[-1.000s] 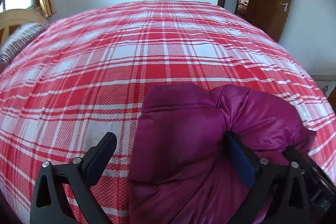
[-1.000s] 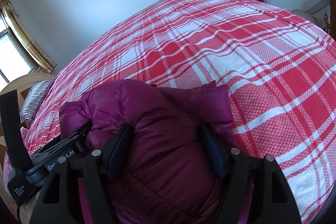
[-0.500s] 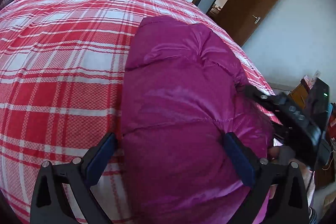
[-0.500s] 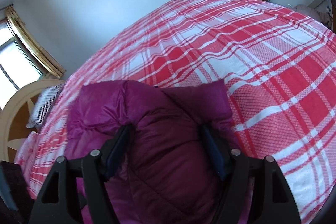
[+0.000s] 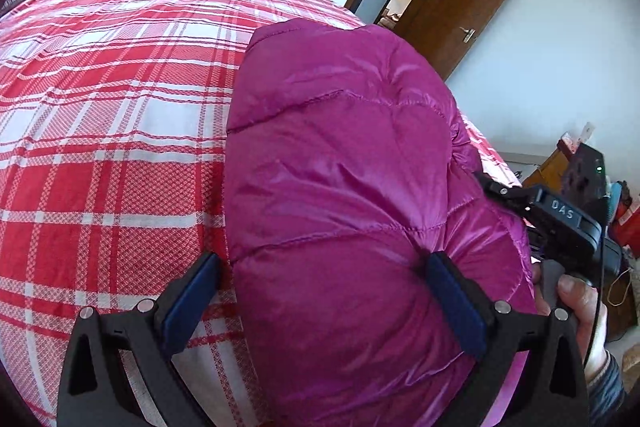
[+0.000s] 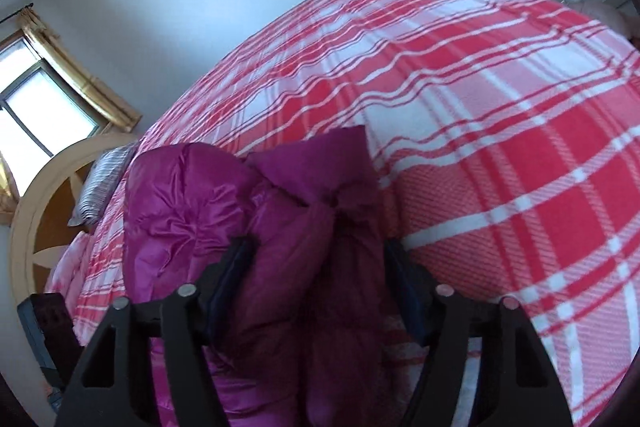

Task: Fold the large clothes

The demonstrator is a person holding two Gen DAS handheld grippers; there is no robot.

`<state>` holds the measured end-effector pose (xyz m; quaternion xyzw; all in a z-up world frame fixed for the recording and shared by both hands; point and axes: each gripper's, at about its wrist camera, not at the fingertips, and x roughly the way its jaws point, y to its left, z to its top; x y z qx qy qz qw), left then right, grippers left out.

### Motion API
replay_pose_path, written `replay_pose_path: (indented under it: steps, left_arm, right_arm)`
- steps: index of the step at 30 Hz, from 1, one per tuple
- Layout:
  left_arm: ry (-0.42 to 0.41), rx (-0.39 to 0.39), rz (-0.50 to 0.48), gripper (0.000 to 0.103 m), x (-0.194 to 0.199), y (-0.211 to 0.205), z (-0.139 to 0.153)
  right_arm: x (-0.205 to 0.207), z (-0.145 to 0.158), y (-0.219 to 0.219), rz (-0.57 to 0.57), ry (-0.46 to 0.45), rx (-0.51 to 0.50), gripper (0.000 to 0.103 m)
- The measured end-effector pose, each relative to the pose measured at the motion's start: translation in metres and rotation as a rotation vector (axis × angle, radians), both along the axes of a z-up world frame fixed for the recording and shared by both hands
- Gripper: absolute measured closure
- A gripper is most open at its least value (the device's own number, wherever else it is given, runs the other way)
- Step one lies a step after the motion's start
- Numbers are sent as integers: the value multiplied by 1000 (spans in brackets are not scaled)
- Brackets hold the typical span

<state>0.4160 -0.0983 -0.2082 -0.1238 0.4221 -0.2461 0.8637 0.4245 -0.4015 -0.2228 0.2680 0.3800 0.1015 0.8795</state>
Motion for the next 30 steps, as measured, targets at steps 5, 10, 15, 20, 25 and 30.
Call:
replay_pose_path:
  steps: [5,10,15,20,25,30]
  left_arm:
    - [-16,-1,-35,13,1,-4,1]
    - [-71,27,-74,41,-11,-11,13]
    - [-107,62,-86,63,-32,-10,36]
    - [-159,101,-89,69,-68,4,53]
    - [-184,118,-26,72,-94,40,70]
    - [-211,152,54,72,-117,84,83]
  right_arm:
    - [-1,-4,-1,62,-11,41,59]
    - [-5,0,9,103,-27,42,79]
    - [-26,13,11,83,-58,56,82]
    - [-53,32,23,98,-124,100,83]
    - [-68,46,58,160,-155,117,84]
    - [-66,55,110,253,-164,134,84]
